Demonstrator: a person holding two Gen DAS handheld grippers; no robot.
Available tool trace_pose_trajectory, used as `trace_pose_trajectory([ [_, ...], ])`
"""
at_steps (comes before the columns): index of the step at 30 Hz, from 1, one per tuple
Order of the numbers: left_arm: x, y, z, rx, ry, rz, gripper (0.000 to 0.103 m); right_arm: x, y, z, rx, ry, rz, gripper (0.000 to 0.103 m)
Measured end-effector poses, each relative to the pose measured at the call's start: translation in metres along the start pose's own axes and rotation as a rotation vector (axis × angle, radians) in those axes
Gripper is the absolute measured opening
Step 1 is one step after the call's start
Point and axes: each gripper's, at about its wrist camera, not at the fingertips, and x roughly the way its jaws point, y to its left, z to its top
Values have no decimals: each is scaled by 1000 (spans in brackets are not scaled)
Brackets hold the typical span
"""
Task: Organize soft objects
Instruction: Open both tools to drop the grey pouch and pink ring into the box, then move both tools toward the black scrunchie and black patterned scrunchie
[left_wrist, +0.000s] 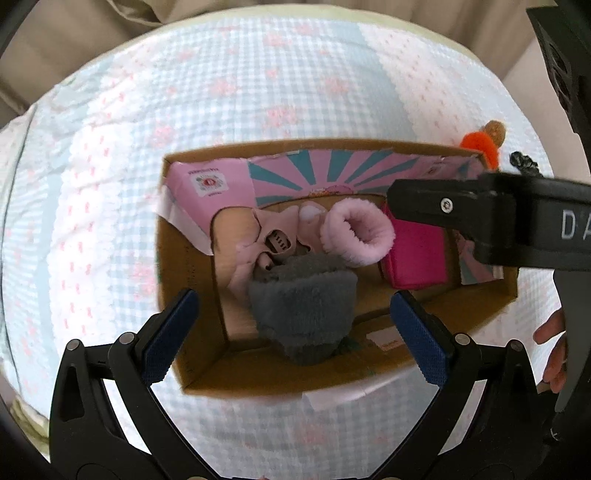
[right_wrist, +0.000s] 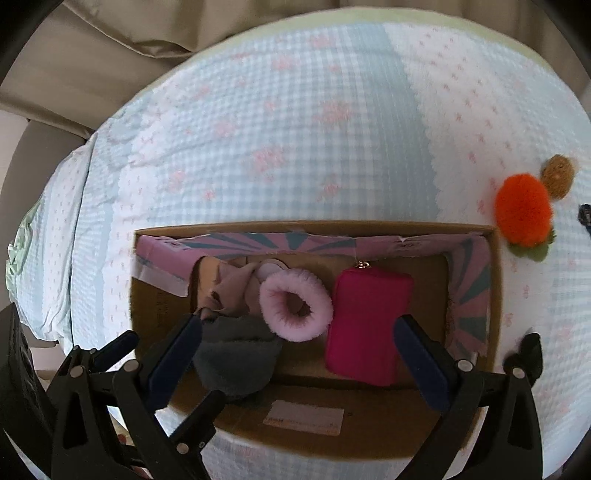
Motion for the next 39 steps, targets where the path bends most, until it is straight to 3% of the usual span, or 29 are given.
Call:
trace_pose_trajectory([
  [7,-48,6,-10,2,-68,16,103,-47,16,-19,-32,-92,-21,103],
  [23,-178,-8,-49,-16,-265,9,103,-208,37,-101,-66,-417,-129,103],
  [26,-195,-17,-52,-15,-306,-13,103,-231,27,-115,-40,-473,-191,103],
  [32,-216,-46,-53,-11,-357,-67,103,-264,-15,-136,-23,-516,-218,103],
  [39,-224,-102,-54,-6,-386,-45,103,-299,-91,-146,-22,-559,-234,103],
])
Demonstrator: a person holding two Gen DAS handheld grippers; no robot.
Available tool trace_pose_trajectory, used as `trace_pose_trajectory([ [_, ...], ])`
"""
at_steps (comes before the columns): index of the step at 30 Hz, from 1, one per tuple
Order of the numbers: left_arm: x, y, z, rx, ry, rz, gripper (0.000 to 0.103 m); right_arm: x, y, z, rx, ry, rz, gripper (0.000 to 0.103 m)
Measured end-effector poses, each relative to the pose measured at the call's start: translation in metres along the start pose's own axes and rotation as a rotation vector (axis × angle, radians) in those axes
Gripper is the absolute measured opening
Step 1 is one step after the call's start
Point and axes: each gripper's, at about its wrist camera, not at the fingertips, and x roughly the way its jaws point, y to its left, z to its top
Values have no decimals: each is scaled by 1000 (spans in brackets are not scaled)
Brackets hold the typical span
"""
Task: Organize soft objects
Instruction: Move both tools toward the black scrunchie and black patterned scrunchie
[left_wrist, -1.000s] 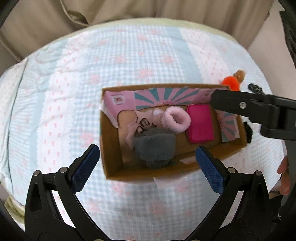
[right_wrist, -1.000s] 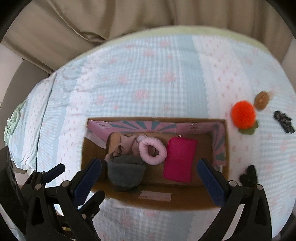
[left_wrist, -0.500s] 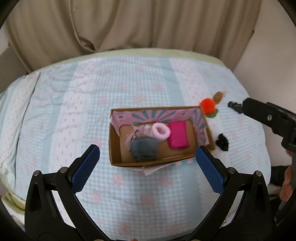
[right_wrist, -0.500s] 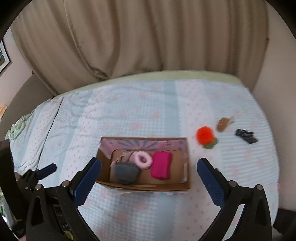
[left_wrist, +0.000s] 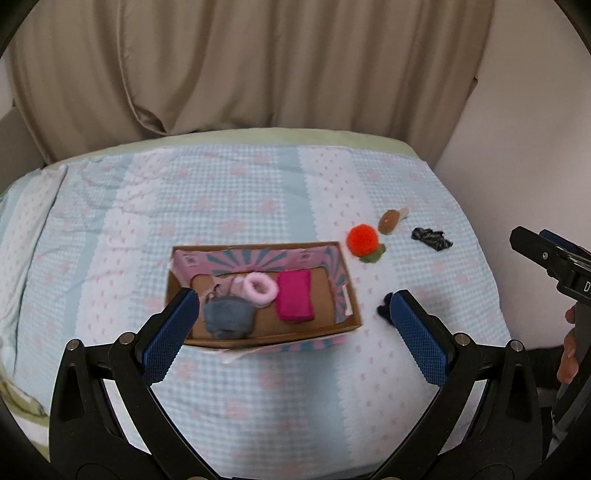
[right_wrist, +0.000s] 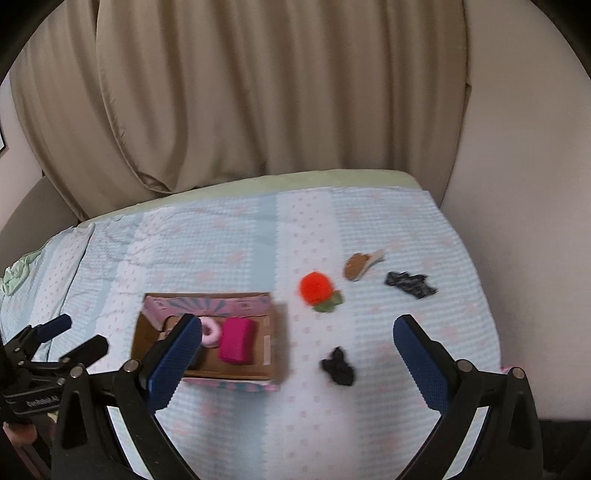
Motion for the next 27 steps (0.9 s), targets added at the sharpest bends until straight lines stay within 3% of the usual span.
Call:
trace_pose_trajectory([
  [8,14,-86,-8,-94,-24,60,103,15,-96,16,-92,-5,71,103],
  [14,51,-148,-25,-150,5,78,103,52,-157,26,-162,20,100,103],
  [20,107,-187,-52,-193,75,72,103,107,-196,28,-226,48,108,103],
  [27,194,-205,-91,-227,152,83,103,180,-223,22,-277,75,125,103],
])
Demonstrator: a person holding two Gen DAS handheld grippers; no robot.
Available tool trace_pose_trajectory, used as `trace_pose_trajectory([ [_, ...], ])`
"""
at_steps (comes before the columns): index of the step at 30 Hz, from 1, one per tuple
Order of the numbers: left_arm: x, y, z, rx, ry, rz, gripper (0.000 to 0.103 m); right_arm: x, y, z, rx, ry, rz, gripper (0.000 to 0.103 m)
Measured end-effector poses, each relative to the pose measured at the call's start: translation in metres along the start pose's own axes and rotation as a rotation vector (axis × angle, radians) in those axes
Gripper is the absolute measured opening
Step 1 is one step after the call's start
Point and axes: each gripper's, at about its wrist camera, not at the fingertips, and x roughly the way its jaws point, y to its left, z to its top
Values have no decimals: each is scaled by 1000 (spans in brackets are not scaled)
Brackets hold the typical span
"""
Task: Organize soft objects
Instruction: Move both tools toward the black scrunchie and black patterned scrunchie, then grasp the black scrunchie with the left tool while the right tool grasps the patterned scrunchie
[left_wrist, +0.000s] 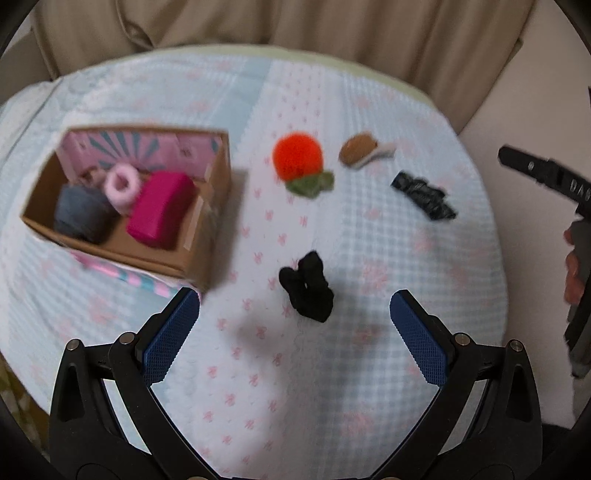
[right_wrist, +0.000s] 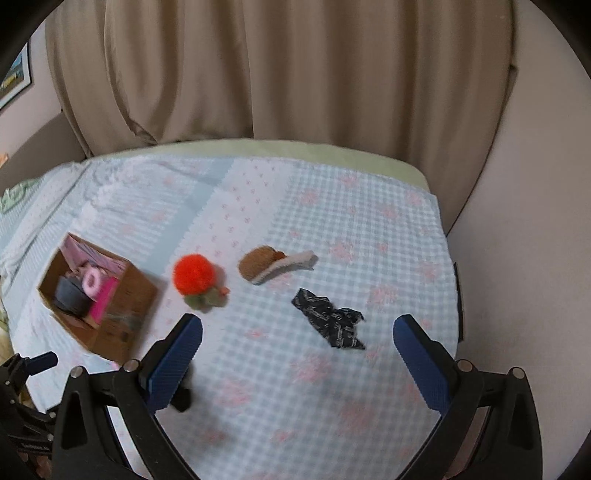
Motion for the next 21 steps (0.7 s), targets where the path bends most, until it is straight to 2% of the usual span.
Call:
trace_pose_trajectory([
  [6,78,-4,-24,-59,47,-7,102,72,-18,-17,-83,39,4,102],
  [11,124,-12,-38,-47,76,-8,98,130,-27,-30,-154,96,8,93],
  [13,139,-14,-39,-47,86,-2,96,147,-29,-33,-173,110,9,92],
  [19,161,-11,-36,-65,83,25,82,186,-30,-37,-218,142,11,86],
  [21,163,-13,-33,-49,70,42,72,191,-28,-36,-227,142,7,83],
])
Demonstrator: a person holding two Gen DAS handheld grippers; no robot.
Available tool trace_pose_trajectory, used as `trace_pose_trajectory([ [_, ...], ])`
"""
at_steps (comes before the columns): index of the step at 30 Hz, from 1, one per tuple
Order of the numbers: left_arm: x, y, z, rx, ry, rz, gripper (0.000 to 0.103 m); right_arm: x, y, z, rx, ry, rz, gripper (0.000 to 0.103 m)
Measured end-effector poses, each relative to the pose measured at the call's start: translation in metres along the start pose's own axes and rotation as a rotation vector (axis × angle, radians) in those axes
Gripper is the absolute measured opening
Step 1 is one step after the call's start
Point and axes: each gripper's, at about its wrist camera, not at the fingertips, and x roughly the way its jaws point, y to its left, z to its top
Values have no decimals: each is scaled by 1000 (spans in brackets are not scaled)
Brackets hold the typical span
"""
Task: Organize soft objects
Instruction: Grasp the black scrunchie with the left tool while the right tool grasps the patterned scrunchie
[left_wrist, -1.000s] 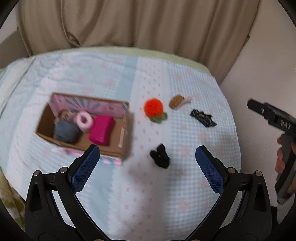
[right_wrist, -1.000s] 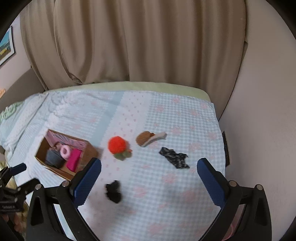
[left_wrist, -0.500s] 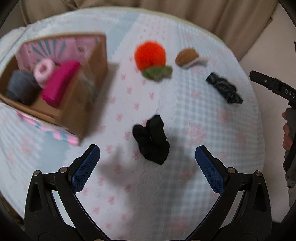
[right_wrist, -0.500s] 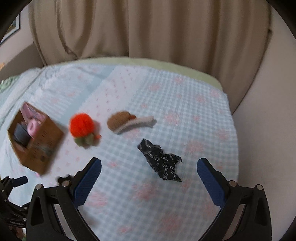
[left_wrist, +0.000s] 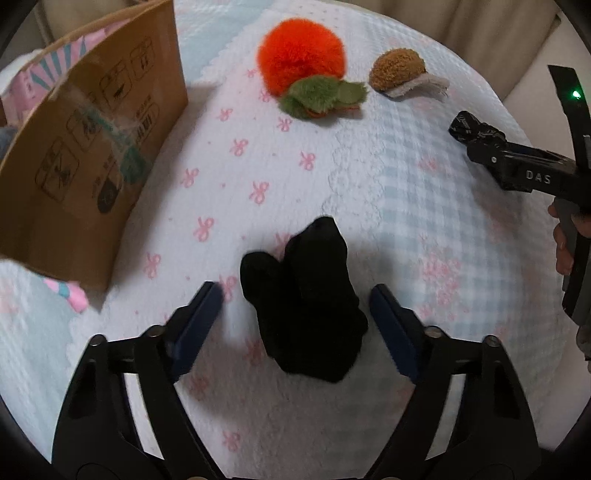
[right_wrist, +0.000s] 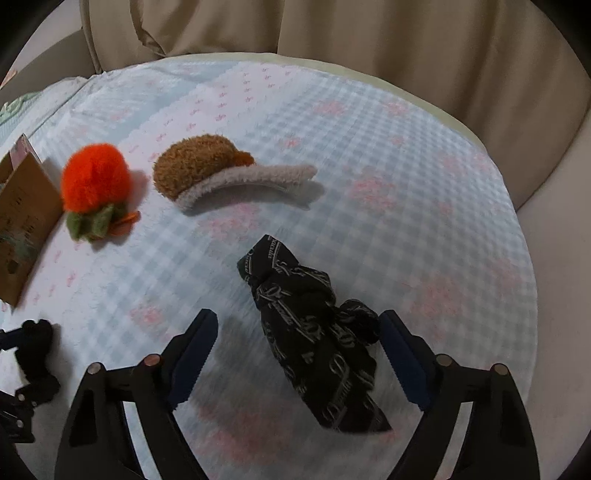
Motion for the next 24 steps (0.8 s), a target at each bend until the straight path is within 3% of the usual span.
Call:
trace_pose_trajectory([
  [5,-1,-1,7,31,-6,37,32,14,0,5,-7,16,-10,62],
  [8,-3,3,11,41,-1,31,22,14,-2,7,19,16,-15,48],
  [11,-4,6,14,40,4,18,20,12,-1,8,30,17,-25,41],
  [18,-17,4,22,42,-16,-1,19,-9,1,12,79,2,-15,39],
  [24,-48,2,34,49,-61,-20,19,-51,5,18,135,-29,-20,39],
])
